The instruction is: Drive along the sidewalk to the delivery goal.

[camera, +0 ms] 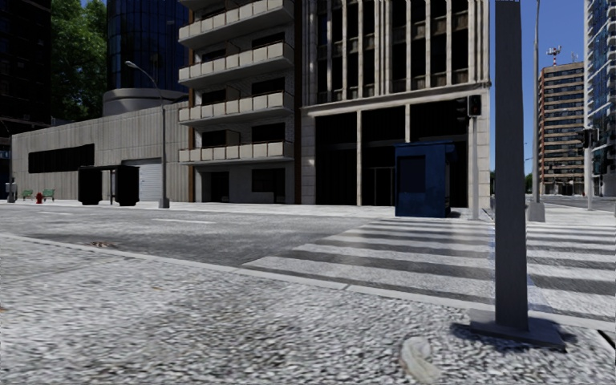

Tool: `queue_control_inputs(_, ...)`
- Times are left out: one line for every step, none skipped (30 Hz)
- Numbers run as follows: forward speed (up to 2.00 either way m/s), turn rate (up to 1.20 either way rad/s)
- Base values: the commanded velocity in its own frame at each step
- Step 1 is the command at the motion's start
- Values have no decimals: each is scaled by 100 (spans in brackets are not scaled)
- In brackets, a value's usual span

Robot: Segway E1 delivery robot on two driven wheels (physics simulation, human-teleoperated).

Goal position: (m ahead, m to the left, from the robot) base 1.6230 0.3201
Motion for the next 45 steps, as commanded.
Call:
queue_control_inputs(129, 0)
queue_control_inputs(129, 0)
queue_control_inputs(129, 0)
queue_control_inputs(129, 0)
queue_control_inputs(129, 0)
queue_control_inputs(129, 0)
queue_control_inputs(129, 0)
queue_control_inputs(129, 0)
queue_control_inputs(129, 0)
queue_control_inputs(129, 0)
queue_control_inputs(129, 0)
queue_control_inputs(129, 0)
queue_control_inputs(129, 0)
queue_control_inputs(129, 0)
queue_control_inputs(129, 0)
queue_control_inputs(129, 0)
queue_control_inputs(129, 0)
queue_control_inputs(129, 0)
queue_control_inputs(129, 0)
queue_control_inputs(127, 0)
queue_control_inputs(110, 0)
queue_control_inputs(83, 0)
queue_control_inputs(64, 0)
queue_control_inputs(42, 0)
queue_control_inputs(25, 0)
queue_control_inputs(9, 0)
queue_control_inputs(0, 0)
queue_control_inputs(0, 0)
queue_control_inputs(0, 0)
queue_control_inputs(0, 0)
queue_control_inputs(0, 0)
queue_control_inputs(0, 0)
queue_control_inputs(0, 0)
queue_control_inputs(0, 0)
queue_control_inputs(0, 0)
queue_control_inputs(0, 0)
queue_control_inputs(0, 0)
queue_control_inputs(0, 0)
queue_control_inputs(0, 0)
queue_control_inputs(0, 0)
queue_control_inputs(0, 0)
queue_control_inputs(0, 0)
queue_control_inputs(0, 0)
queue_control_inputs(0, 0)
queue_control_inputs(0, 0)
